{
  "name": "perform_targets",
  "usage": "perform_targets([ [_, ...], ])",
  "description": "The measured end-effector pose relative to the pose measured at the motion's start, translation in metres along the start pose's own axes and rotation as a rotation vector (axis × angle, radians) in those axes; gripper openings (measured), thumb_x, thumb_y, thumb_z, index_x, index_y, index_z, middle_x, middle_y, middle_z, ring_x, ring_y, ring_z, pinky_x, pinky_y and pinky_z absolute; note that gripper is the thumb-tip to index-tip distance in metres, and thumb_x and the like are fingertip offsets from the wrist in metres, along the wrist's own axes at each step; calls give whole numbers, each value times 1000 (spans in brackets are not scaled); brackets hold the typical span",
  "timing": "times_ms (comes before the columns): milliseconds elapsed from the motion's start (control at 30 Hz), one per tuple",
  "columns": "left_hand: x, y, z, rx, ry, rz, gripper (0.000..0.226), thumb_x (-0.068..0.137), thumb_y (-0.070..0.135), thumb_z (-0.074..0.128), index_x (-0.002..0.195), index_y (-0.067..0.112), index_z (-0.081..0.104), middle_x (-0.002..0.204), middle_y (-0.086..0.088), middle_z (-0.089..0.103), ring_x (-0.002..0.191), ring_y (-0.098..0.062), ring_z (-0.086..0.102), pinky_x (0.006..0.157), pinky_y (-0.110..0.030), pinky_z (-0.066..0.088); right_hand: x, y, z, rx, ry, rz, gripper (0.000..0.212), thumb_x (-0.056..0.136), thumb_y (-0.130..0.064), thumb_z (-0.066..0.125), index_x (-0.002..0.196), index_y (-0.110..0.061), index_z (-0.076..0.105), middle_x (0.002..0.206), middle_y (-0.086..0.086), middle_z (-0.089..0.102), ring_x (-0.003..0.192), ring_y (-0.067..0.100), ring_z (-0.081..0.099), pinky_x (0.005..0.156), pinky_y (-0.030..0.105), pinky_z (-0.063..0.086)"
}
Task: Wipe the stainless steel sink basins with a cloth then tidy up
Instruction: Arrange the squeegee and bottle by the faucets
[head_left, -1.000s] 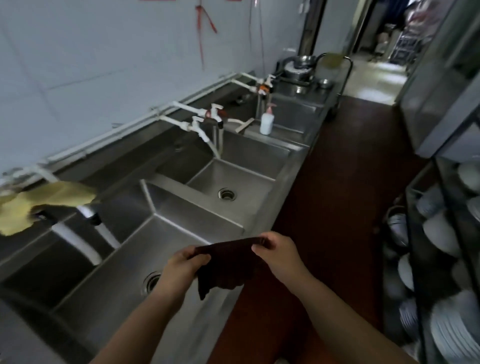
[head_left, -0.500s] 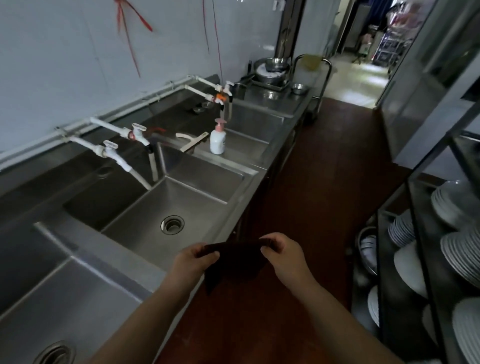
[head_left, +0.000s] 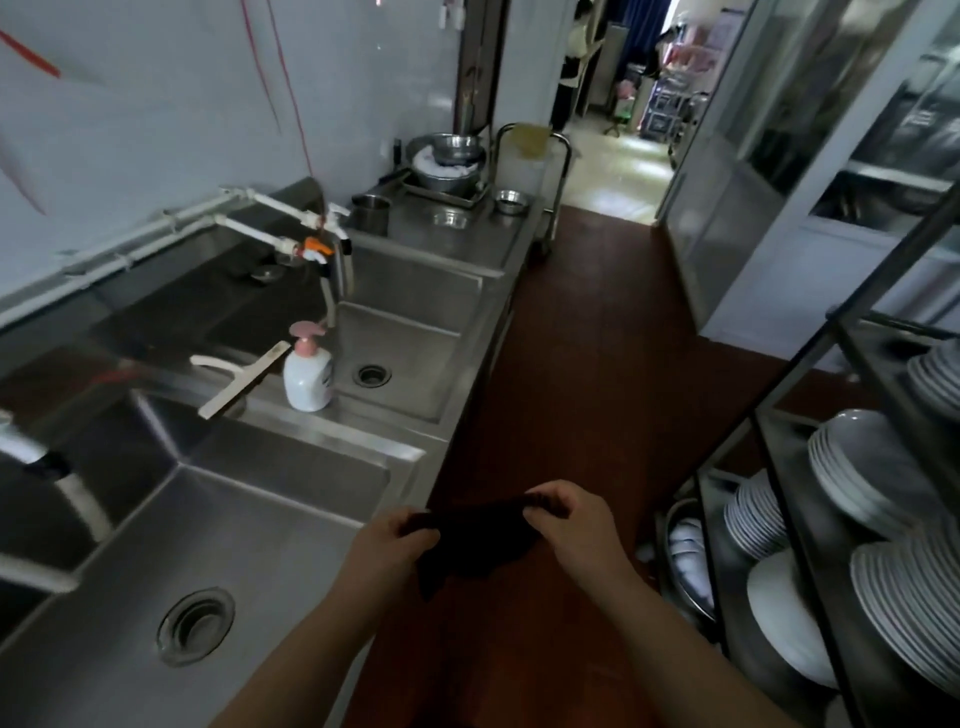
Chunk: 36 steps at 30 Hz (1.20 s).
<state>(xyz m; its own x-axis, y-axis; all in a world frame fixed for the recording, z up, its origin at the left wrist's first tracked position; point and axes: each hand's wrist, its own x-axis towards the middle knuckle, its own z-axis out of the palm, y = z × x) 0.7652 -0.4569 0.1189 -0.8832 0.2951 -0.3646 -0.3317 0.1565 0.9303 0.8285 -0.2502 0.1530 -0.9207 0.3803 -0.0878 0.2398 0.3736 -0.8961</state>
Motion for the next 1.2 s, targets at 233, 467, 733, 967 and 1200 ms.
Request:
perform_targets([
  [233,113,48,36,141,19,70,12,83,7,68,78,18,66,71,1,68,63,-2,66,49,-9,46,109,16,-19,-9,117,81,14,84,-17,65,79,-29,65,76,-9,67,72,-4,62,56,10,45],
  [467,231,79,71,183,124,40,7,80,13,72,77,18,67,72,0,69,63,-6,66,49,-12,47,242,40,-43,7,50,117,12,85,-18,66,78,-28,66,77,-7,67,72,2,64,59,15,49],
  [733,377,147,130,116,228,-14,2,83,6,67,81,7,67,74,-13,67,62,-17,63,48,-15,47,430,43,-95,-51,-93,56,18,84,-16,66,76,-32,65,78,-9,66,72,-1,63,57,15,47],
  [967,481,191,153,49,309,-47,7,83,2,64,82,8,67,78,-16,68,73,-27,64,72,-36,51,571,31,-114,-116,-194,-4,14,84,-21,67,79,-33,65,82,-11,65,73,-2,61,58,14,46],
  [1200,585,220,144,152,492,25,11,82,7,67,76,16,67,61,-2,68,50,-6,61,46,-14,46,684,23,-95,-355,-254,-165,5,85,-30,64,88,-34,62,83,-18,61,73,-3,56,59,10,39],
])
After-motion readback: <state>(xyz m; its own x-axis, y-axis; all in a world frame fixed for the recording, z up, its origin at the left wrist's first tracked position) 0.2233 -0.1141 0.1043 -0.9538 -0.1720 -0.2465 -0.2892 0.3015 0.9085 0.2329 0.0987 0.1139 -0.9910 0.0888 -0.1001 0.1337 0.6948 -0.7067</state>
